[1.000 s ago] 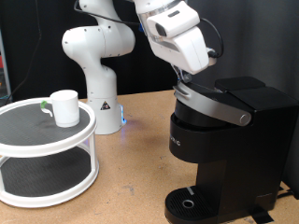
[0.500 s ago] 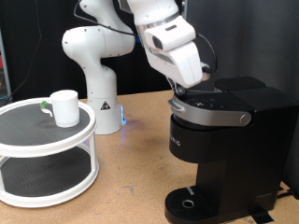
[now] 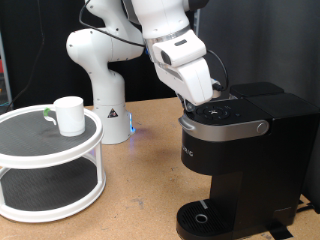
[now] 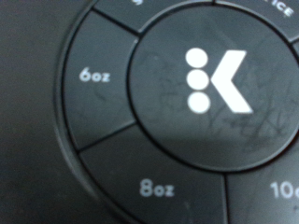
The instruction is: Make a cup of coffee with the keurig machine
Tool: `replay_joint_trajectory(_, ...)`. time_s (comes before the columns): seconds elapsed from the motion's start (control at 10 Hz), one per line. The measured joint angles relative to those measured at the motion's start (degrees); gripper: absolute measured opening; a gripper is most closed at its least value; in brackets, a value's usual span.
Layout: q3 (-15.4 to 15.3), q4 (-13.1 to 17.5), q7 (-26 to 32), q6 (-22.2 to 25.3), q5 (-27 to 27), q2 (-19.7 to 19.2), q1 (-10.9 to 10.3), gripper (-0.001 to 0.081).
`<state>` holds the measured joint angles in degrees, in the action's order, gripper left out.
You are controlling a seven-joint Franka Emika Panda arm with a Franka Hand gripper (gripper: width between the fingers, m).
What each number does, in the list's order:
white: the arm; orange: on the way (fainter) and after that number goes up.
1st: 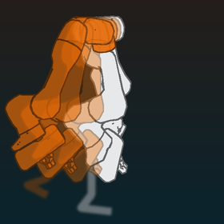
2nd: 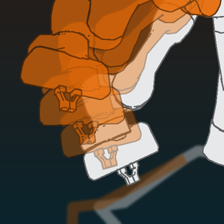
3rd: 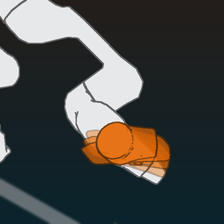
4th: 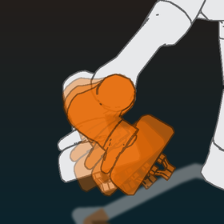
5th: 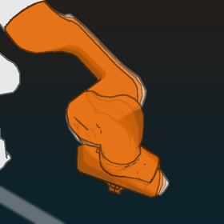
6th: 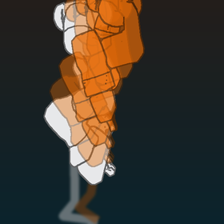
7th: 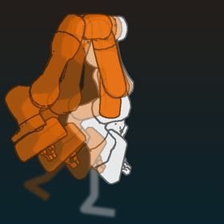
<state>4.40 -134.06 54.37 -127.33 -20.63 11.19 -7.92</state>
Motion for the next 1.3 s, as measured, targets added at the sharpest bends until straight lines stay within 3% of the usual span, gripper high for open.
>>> replay_joint_trajectory(0.3, 0.25, 0.06, 0.22, -0.01, -0.68, 0.01, 0.0, 0.0001)
replay_joint_trajectory(0.7, 2.44, 1.34, 3.08, -0.52, -6.26, 1.22, 0.02, 0.0001)
replay_joint_trajectory(1.1, 4.93, 5.68, 4.62, 6.88, -6.29, 2.78, 0.29, 0.0001)
replay_joint_trajectory(1.3, 5.0, 6.17, 4.61, 8.0, -5.69, 2.72, 0.42, 0.0001)
